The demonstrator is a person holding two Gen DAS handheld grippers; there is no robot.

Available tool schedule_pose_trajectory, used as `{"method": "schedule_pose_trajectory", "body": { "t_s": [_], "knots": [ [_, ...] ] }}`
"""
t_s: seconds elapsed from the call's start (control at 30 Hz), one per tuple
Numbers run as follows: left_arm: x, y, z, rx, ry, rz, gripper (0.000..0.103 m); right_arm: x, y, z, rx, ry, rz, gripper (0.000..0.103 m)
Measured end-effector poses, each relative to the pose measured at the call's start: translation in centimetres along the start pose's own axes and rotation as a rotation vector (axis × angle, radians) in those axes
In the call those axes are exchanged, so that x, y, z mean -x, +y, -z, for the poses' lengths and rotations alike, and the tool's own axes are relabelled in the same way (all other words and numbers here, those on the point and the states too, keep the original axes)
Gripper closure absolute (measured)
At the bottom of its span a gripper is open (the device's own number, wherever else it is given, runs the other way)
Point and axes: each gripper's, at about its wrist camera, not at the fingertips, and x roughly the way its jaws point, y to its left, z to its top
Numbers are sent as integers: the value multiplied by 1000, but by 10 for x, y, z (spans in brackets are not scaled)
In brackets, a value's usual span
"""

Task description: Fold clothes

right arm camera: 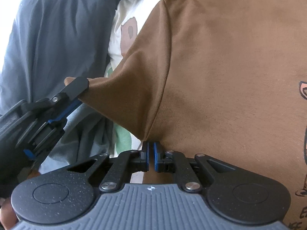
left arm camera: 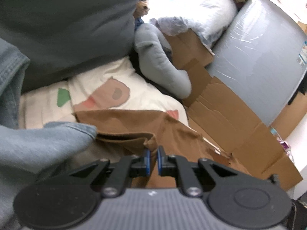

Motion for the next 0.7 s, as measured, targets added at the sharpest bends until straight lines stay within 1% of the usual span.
{"method": "schedule_pose_trajectory", "body": {
  "t_s": [0.17, 0.3, 0.47, 0.57, 0.7],
  "knots": [
    [-2, -7, 7, -20, 32, 42, 96, -7, -3, 3, -14, -4, 4, 99],
    [-2, -10, 14, -38, 62, 75, 96, -10, -7, 6, -34, -12, 4, 96],
    [-7, -11, 21, -56, 108, 124, 96, -11, -9, 11, -64, -33, 2, 96],
    [-15, -11, 25, -48, 156, 158, 96, -11, -13, 16, -107, -59, -7, 96],
    [-24, -9, 31, -38, 226, 186, 94, -11, -11, 21, -100, -89, -4, 97]
  ]
}}
